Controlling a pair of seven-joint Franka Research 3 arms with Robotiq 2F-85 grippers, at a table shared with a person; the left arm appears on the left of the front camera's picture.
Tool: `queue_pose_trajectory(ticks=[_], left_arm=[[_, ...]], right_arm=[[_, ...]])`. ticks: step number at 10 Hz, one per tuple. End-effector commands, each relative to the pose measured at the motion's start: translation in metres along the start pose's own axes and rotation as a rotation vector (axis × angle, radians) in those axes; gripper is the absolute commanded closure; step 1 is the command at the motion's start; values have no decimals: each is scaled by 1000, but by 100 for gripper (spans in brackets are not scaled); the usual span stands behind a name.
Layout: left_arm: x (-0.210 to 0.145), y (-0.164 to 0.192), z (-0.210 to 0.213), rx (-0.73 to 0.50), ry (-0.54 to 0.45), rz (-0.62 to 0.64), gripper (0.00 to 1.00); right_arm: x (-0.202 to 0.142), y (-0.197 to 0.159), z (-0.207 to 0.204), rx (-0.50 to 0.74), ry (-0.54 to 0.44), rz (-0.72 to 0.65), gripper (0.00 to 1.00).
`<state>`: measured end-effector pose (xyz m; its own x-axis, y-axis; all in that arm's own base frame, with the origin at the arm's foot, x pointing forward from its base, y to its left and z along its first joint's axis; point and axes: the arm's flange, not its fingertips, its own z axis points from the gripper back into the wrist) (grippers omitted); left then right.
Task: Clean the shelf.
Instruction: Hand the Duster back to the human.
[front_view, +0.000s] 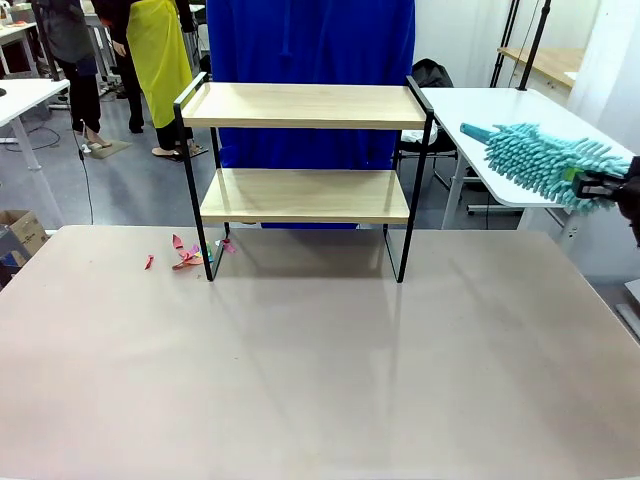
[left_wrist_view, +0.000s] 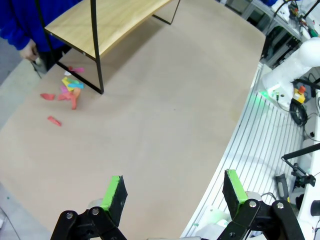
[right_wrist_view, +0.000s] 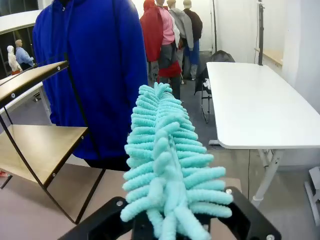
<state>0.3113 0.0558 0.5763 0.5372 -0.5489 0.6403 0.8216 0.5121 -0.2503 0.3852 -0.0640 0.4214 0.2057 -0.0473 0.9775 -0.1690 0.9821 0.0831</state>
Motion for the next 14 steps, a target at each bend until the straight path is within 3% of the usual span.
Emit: queue_pose_trajectory(ticks=[1, 2, 14], left_arm=[[3, -1, 1, -9, -14, 5, 0], [3, -1, 1, -9, -14, 5, 0], [3, -1, 1, -9, -14, 5, 0]], right_arm=[[-23, 12, 16, 10, -99, 33, 84], [0, 0, 0, 0, 0, 0, 84], [0, 0, 0, 0, 0, 0, 84]])
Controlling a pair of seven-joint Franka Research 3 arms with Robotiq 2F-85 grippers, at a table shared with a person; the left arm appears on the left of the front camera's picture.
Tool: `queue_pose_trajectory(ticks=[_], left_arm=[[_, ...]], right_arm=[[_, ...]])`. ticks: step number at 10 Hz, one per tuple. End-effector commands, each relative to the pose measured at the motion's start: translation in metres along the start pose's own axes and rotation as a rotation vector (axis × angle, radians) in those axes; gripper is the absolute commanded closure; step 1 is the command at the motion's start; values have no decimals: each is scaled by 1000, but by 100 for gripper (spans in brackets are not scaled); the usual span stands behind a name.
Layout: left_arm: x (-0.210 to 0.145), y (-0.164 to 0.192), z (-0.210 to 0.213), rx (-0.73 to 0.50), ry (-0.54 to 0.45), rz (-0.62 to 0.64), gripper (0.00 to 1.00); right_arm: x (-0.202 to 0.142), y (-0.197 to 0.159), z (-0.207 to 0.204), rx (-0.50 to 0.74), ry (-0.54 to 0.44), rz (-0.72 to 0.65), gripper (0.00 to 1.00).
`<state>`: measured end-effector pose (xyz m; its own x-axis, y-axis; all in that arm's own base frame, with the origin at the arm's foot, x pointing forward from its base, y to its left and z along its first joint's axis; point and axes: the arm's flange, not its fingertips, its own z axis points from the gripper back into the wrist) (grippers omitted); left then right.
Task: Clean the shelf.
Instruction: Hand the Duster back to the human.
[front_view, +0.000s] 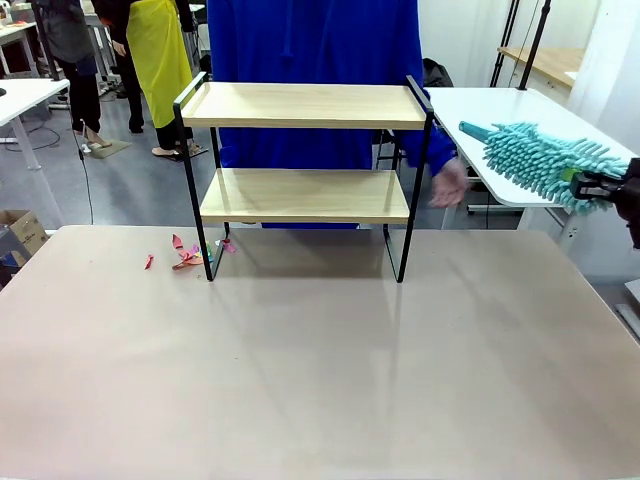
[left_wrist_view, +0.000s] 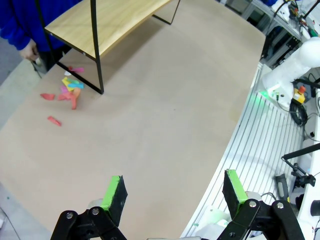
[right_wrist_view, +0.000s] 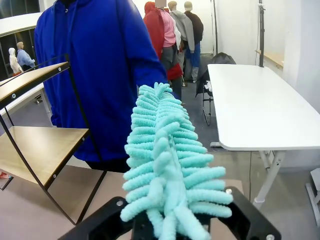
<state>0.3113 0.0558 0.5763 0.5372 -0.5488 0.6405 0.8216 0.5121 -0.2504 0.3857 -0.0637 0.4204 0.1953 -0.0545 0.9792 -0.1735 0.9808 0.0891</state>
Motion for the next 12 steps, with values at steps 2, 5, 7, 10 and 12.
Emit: queue_pose_trajectory(ticks=[2, 5, 7, 10, 12], left_arm=[[3, -1, 1, -9, -14, 5, 0], [3, -1, 1, -9, -14, 5, 0], [3, -1, 1, -9, -14, 5, 0], [3, -1, 1, -9, -14, 5, 0], [3, -1, 1, -9, -14, 5, 0]], right_arm=[[1, 0, 1, -6, 12, 5, 84], [1, 0, 1, -6, 12, 5, 84], [1, 0, 1, -6, 12, 5, 84], [0, 0, 0, 0, 1, 0, 25], [-1, 0, 0, -5, -11, -23, 0]])
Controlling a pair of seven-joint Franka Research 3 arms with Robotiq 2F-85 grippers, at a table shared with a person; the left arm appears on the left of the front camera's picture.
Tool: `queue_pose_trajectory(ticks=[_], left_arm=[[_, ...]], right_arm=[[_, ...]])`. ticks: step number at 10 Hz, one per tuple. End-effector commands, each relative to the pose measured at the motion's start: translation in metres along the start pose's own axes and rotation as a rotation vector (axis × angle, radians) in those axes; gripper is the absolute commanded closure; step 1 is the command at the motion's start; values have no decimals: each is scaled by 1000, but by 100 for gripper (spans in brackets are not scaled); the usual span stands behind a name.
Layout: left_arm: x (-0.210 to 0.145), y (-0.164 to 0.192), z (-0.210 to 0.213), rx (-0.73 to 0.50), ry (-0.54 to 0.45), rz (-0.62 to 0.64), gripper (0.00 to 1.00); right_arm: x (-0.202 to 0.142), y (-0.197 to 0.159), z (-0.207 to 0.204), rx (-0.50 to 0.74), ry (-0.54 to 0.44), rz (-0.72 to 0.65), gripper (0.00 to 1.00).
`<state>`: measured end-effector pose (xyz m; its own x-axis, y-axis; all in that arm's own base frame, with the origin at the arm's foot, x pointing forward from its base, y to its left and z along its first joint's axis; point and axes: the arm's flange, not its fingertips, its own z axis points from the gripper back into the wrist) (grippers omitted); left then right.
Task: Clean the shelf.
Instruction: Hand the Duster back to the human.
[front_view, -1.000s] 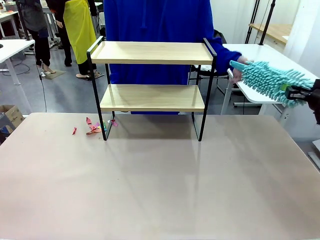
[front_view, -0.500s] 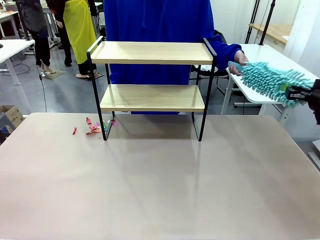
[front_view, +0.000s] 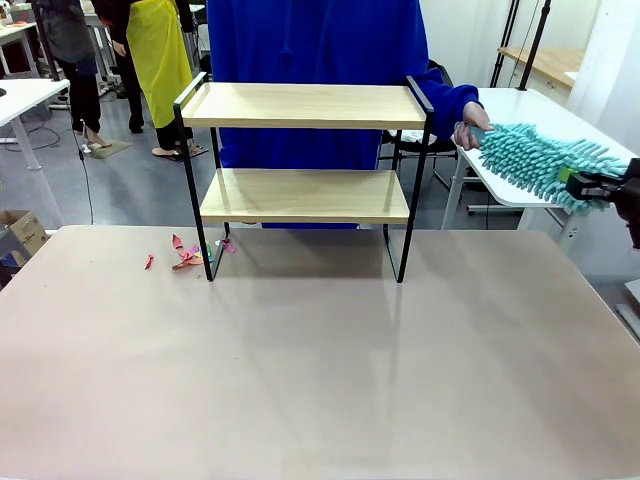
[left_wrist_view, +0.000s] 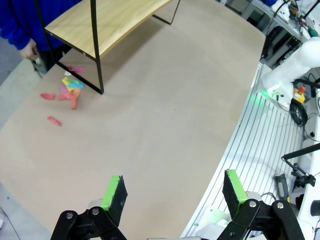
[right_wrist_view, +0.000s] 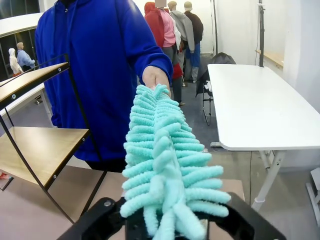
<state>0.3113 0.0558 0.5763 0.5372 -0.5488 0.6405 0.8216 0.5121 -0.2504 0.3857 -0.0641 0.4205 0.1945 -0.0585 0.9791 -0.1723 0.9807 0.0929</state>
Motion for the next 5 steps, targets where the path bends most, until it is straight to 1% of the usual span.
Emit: queue_pose_trajectory(ticks=[1, 2, 3, 5], left_arm=[[3, -1, 1, -9, -14, 5, 0], [3, -1, 1, -9, -14, 5, 0], [3, -1, 1, -9, -14, 5, 0], [3, -1, 1, -9, -14, 5, 0]], right_arm=[[-2, 1, 1, -8, -10, -21, 23], [0, -1, 1, 0, -4, -47, 0], [8, -2, 3, 18, -3, -89, 0], [44, -10, 6, 30, -52, -159, 0]])
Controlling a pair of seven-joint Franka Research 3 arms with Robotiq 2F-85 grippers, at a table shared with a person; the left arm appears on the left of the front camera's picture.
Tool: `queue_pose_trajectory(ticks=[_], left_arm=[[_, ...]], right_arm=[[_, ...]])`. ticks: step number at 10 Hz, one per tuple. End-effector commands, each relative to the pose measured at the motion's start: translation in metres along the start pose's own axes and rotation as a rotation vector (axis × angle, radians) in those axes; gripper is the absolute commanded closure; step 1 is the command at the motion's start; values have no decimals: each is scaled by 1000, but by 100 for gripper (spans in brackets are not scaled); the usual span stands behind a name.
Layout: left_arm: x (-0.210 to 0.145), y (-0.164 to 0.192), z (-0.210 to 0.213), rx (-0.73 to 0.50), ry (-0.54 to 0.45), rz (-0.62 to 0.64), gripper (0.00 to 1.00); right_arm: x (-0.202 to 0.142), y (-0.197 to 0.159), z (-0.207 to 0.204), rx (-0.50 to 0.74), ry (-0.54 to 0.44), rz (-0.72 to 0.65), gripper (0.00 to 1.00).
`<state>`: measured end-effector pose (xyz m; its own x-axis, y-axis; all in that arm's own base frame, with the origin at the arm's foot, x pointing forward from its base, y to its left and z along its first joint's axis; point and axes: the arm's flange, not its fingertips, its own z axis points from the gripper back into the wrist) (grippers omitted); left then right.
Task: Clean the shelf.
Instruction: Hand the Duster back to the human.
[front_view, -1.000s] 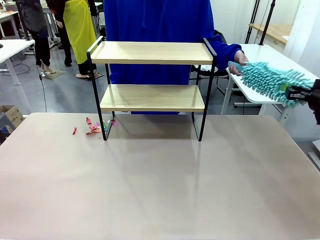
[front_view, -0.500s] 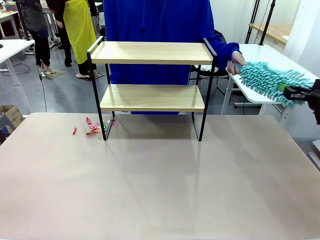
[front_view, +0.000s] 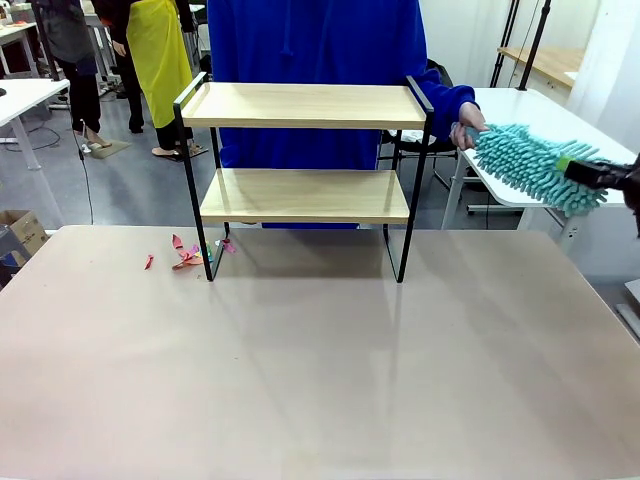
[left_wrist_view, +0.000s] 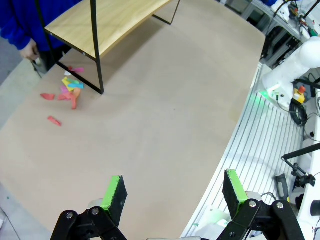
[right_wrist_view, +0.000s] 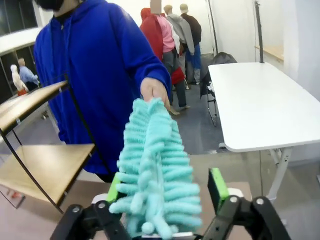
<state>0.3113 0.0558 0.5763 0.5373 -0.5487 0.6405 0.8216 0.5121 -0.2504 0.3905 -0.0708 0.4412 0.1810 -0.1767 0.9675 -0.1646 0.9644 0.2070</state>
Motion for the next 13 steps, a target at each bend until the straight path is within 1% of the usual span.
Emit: queue_pose_trajectory(ticks=[1, 3, 5, 6, 7, 8, 9, 13], left_arm=[[3, -1, 1, -9, -14, 5, 0], [3, -1, 1, -9, -14, 5, 0], [3, -1, 1, -9, -14, 5, 0], [3, -1, 1, -9, -14, 5, 0], [3, -1, 1, -9, -14, 5, 0], [3, -1, 1, -9, -14, 5, 0], [3, -1, 1, -9, -14, 5, 0], [3, -1, 1, -9, -14, 5, 0]], right_arm=[[49, -8, 11, 7, -56, -96, 0], [103, -30, 20, -14, -138, -263, 0], [143, -61, 34, -68, -223, -374, 0], [151, -72, 38, -86, -243, -402, 0], [151, -78, 40, -98, -239, -422, 0], [147, -80, 38, -90, -188, -439, 0], [151, -75, 45, -86, -262, -393, 0], [151, -75, 45, -86, -262, -393, 0]])
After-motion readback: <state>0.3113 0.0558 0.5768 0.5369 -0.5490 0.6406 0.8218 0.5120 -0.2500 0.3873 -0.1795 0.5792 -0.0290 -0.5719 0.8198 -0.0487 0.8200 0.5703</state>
